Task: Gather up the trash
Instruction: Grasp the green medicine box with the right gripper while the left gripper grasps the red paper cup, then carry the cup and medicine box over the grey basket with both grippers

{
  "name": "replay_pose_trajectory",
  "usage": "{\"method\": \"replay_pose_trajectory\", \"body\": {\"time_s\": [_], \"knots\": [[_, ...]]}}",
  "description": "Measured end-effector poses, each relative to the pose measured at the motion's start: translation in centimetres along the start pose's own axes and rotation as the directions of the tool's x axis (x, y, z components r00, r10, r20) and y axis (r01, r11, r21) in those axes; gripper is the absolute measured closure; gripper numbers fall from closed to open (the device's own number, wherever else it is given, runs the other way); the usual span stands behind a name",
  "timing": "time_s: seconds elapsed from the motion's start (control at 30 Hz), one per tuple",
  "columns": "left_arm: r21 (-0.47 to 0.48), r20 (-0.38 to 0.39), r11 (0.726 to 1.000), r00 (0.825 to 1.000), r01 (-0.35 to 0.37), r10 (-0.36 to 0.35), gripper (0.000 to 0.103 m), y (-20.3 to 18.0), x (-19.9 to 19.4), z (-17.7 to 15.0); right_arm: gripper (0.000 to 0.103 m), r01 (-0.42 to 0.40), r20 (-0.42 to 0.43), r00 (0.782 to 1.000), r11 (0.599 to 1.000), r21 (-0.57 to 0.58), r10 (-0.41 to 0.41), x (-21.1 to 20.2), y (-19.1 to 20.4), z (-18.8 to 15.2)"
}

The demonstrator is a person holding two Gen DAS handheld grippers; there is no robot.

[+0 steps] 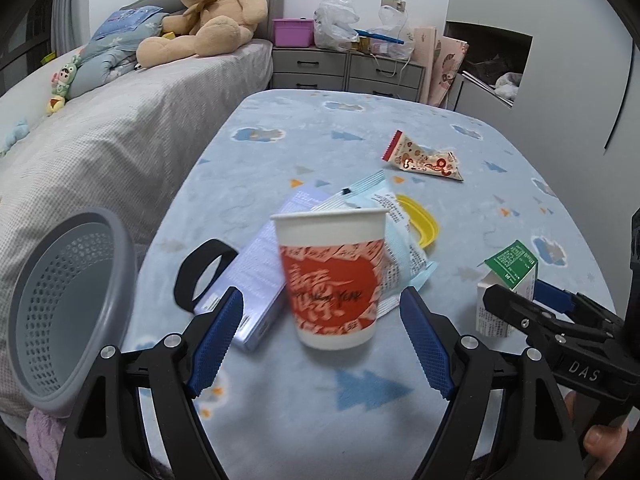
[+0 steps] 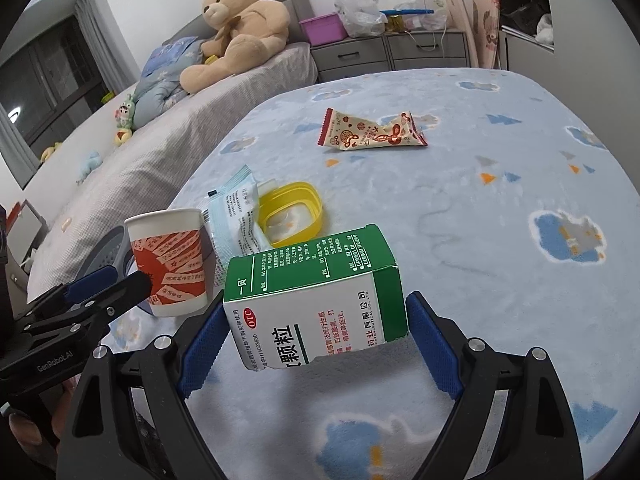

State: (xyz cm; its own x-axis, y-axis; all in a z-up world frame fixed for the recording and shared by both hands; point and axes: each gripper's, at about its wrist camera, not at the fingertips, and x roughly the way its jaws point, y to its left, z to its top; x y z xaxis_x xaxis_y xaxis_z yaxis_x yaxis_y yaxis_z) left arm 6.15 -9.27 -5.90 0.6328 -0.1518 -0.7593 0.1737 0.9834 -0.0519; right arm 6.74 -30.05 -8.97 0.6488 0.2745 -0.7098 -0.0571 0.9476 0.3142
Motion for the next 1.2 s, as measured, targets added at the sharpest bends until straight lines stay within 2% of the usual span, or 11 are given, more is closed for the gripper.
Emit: {"method": "replay_pose_trajectory", "body": {"time_s": [0.47,0.53,0.57,0.6,0.93,1.2], "knots": [[0.025,-0.012,0.999,0.999,-0.033,0.034,0.026,-1.1,3.9,0.9,0.019,-0.007,-0.008,1.000,1.000,-0.002,0.007,0.5,0.0,0.0],[0.023,-0.014,0.999,0.999,-0.033,0.033,0.033,-1.0,4.1,0.9,0.019,-0.007,-0.009,1.000,1.000,-0.002,0.007,0.5,0.0,0.0],[0.024,-0.022,0.999,0.999,-0.030,0.031,0.041,-1.0,4.3,0.9,0.019,-0.008,-0.010,1.000,1.000,-0.002,0.008,0.5,0.0,0.0],[0.027,-0.023,0.999,0.999,-0.031,0.032,0.042,-1.0,4.4,0.9,0.019,-0.008,-0.010,1.000,1.000,-0.002,0.007,0.5,0.0,0.0],[0.027,0.003,1.000,1.000,-0.003,0.003,0.043,-0.6,2.1,0.5,0.019,-0.001,-0.009,1.000,1.000,-0.002,0.001,0.7,0.1,0.0],[0.002,0.028,1.000,1.000,0.007,-0.007,0.043,2.3,-1.5,-1.0,0.019,0.018,-0.007,1.000,1.000,0.003,-0.018,-0.4,1.4,-0.9]]}}
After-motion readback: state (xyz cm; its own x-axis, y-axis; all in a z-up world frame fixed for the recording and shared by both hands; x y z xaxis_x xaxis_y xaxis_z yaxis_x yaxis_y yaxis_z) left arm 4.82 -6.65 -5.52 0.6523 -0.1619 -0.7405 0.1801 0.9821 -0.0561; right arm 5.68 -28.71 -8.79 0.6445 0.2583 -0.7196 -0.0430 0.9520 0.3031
